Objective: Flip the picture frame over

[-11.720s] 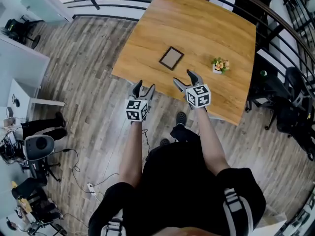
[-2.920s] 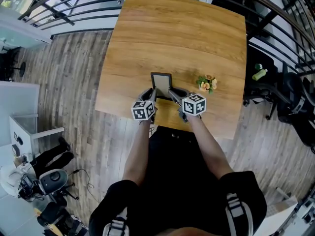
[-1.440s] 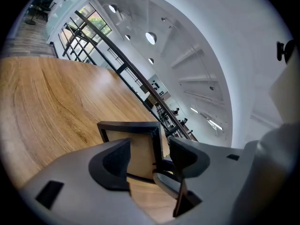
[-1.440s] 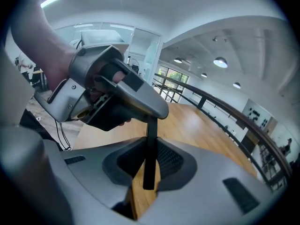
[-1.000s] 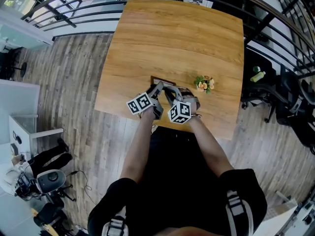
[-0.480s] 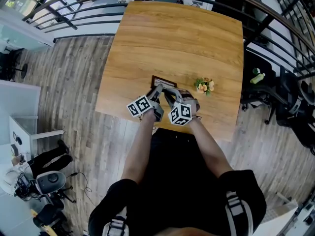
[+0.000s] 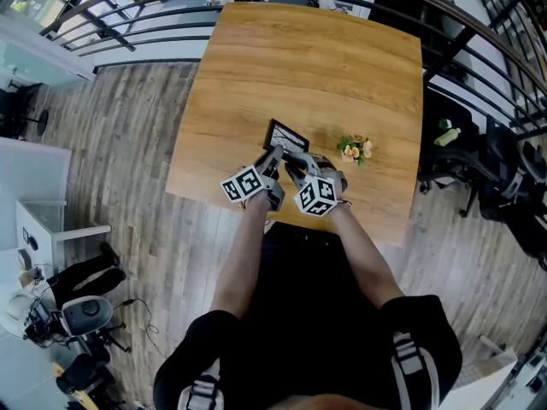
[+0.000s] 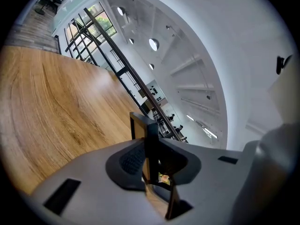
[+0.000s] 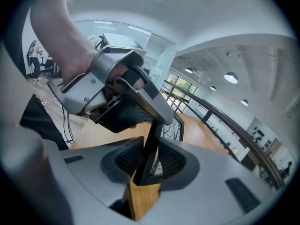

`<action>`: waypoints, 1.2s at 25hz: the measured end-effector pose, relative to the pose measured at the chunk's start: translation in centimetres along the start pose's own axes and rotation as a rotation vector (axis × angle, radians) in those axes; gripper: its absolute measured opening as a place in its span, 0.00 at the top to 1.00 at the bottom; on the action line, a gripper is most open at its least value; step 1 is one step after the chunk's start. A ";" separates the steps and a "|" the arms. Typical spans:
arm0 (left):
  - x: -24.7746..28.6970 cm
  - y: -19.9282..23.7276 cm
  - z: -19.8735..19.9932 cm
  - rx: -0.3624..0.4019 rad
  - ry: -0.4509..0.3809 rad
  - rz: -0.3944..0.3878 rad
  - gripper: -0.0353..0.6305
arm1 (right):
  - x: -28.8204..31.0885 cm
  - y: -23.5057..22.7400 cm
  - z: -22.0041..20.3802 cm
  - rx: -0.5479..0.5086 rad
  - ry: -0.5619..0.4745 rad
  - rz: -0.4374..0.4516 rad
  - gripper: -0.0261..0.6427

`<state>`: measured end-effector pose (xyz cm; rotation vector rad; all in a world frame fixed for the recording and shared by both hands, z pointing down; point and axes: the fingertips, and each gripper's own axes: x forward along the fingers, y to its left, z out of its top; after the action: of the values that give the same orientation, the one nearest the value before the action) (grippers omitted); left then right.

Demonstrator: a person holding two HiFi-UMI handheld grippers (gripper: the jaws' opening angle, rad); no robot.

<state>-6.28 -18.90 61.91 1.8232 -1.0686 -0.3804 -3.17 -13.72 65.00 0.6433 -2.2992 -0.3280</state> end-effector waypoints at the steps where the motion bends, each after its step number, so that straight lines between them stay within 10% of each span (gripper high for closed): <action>1: -0.1 0.0 -0.1 0.013 0.011 0.001 0.81 | 0.0 0.2 0.0 0.025 -0.005 0.023 0.80; 14: -1.4 0.8 0.2 0.097 0.058 -0.024 0.81 | -0.8 1.0 0.7 0.359 -0.144 0.322 0.81; 30: -3.7 -0.7 -0.4 0.096 0.169 -0.173 0.81 | -0.6 -3.2 -2.4 0.710 -0.197 0.296 0.72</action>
<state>-7.82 -15.58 60.85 2.0024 -0.8277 -0.2747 0.02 -16.17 65.05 0.6030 -2.6498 0.6184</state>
